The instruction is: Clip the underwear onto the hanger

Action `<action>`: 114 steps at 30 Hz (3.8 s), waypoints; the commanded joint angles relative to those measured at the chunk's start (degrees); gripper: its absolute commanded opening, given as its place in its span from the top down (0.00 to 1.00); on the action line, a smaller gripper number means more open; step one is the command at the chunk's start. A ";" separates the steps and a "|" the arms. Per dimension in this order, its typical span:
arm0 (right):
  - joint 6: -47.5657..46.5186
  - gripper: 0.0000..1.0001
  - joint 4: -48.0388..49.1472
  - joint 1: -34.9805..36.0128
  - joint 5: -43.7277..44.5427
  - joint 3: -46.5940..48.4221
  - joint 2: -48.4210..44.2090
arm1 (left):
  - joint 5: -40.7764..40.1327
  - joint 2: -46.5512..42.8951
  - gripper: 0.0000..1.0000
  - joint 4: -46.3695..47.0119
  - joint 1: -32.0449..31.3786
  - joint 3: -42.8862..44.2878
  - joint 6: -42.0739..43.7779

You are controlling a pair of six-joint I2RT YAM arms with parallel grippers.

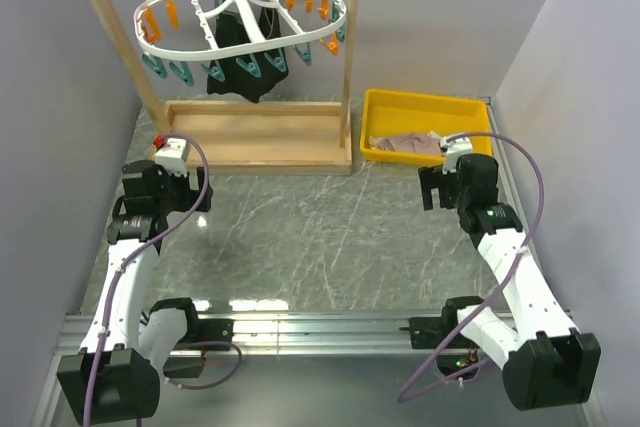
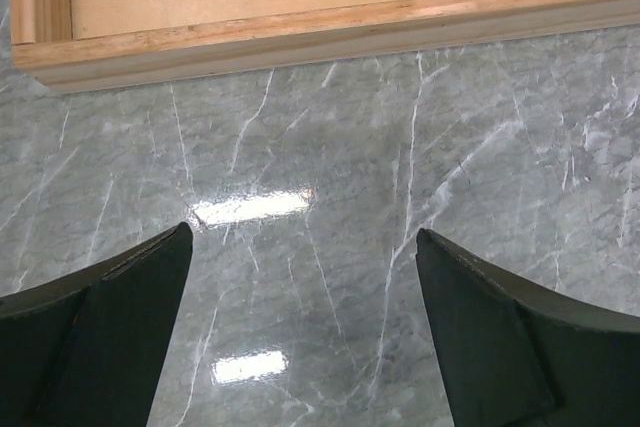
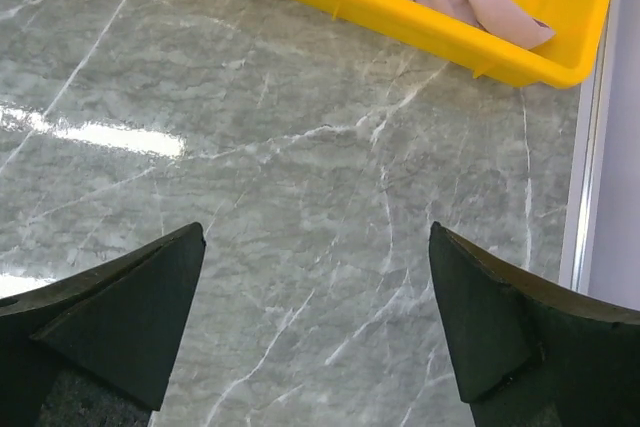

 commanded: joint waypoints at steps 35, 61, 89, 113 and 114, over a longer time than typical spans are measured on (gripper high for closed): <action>1.00 0.04 -19.34 -4.42 -5.81 67.65 75.13 | -2.91 4.96 0.01 -2.02 -0.04 5.83 -0.60; 1.18 1.00 -23.99 -5.92 -10.89 75.82 63.80 | 0.69 9.53 0.01 -6.94 0.04 10.75 -0.77; 2.15 1.00 -16.26 29.23 -14.78 30.68 40.50 | 16.34 13.04 0.01 -16.08 0.05 17.17 5.81; 4.25 0.42 -21.10 12.11 -22.41 22.38 36.88 | 21.53 26.03 0.23 -0.71 -27.54 16.11 12.23; 5.47 0.43 -20.92 10.53 -22.94 22.56 37.94 | 21.70 29.88 0.25 0.61 -28.95 17.16 12.67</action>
